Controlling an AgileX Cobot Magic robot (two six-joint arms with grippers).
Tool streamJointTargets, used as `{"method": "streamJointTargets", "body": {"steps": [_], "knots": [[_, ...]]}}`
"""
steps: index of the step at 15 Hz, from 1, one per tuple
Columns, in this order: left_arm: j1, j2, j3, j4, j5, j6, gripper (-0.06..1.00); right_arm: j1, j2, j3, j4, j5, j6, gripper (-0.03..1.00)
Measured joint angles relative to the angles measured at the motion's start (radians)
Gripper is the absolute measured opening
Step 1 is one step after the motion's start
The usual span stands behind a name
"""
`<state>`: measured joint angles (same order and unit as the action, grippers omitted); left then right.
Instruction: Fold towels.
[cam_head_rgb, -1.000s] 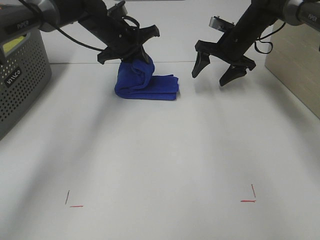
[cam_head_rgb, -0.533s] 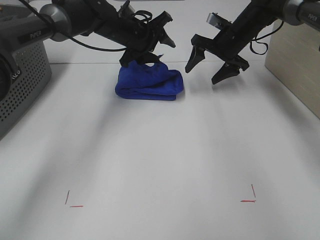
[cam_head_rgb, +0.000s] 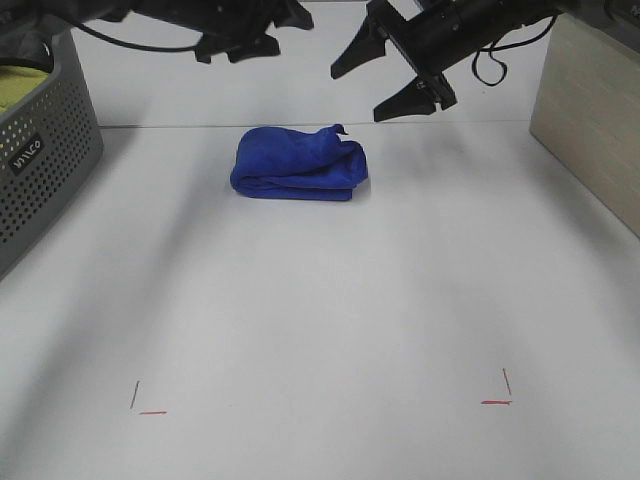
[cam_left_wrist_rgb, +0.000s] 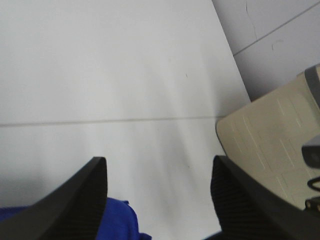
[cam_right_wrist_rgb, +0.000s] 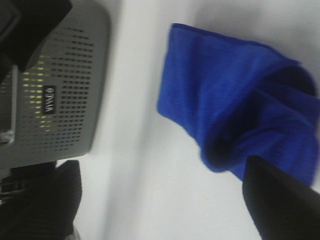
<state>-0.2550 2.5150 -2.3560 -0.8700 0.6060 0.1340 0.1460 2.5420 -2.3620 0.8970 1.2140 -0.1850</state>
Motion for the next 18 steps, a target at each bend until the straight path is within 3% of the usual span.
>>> {"method": "streamJointTargets", "body": {"steps": [2,7,15,18], "knots": [[0.044,-0.014,-0.003,0.0,0.0,0.007,0.59,0.033,0.018,-0.001,0.113,0.0,-0.056,0.82],[0.061,-0.014,-0.003,0.001,0.013,0.007,0.59,0.111,0.11,-0.001,0.22,-0.12,-0.128,0.82],[0.061,-0.014,-0.003,0.054,0.083,0.007,0.59,0.002,0.216,-0.002,0.227,-0.075,-0.091,0.81],[0.065,-0.031,-0.003,0.077,0.174,0.015,0.59,-0.045,0.183,-0.053,0.197,-0.011,-0.082,0.8]]}}
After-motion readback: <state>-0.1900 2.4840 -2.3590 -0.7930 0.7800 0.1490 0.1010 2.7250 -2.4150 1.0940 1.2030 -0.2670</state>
